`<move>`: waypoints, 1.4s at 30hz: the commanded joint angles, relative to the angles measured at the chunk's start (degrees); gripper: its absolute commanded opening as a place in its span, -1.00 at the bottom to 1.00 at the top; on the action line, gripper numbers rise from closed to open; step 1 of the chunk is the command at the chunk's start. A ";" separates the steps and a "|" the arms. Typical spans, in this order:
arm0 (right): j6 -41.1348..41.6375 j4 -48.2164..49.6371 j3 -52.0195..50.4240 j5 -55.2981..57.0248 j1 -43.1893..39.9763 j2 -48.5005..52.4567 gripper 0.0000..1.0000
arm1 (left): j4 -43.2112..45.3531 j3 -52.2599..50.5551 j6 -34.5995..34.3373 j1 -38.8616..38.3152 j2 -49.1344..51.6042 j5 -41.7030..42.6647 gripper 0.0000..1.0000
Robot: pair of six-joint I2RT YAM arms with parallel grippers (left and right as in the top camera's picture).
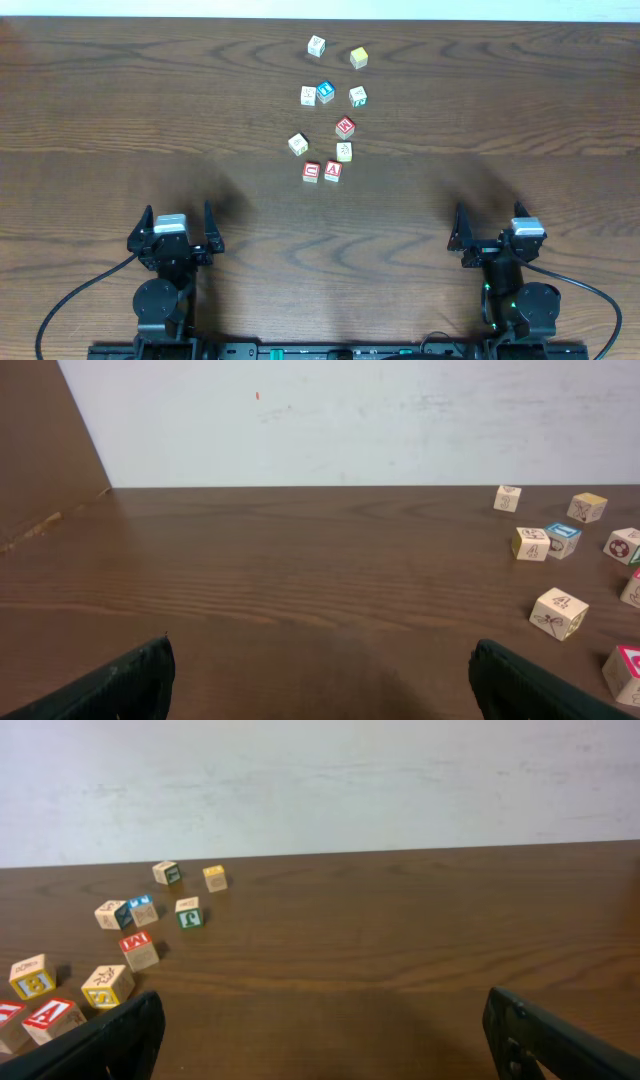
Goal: Lift 4 blocks
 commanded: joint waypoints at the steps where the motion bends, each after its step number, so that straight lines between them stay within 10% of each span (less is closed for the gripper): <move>1: -0.76 -0.26 -0.09 0.31 -0.17 -0.35 0.99 | -2.23 -1.18 -0.07 -0.09 -0.13 -0.11 0.88; 17: 0.76 -0.11 -0.09 -0.26 -0.13 -0.35 0.99 | -2.23 -1.18 -0.09 -0.09 -0.13 -0.11 0.88; 26: 10.58 4.61 -0.04 -38.69 -0.13 -0.35 0.98 | -2.23 -1.18 -0.09 -0.09 -0.13 -0.11 0.89; 42: 0.24 -1.25 12.50 -32.61 -0.13 16.35 0.99 | -2.25 -1.18 -0.09 -0.09 -0.13 -0.11 0.88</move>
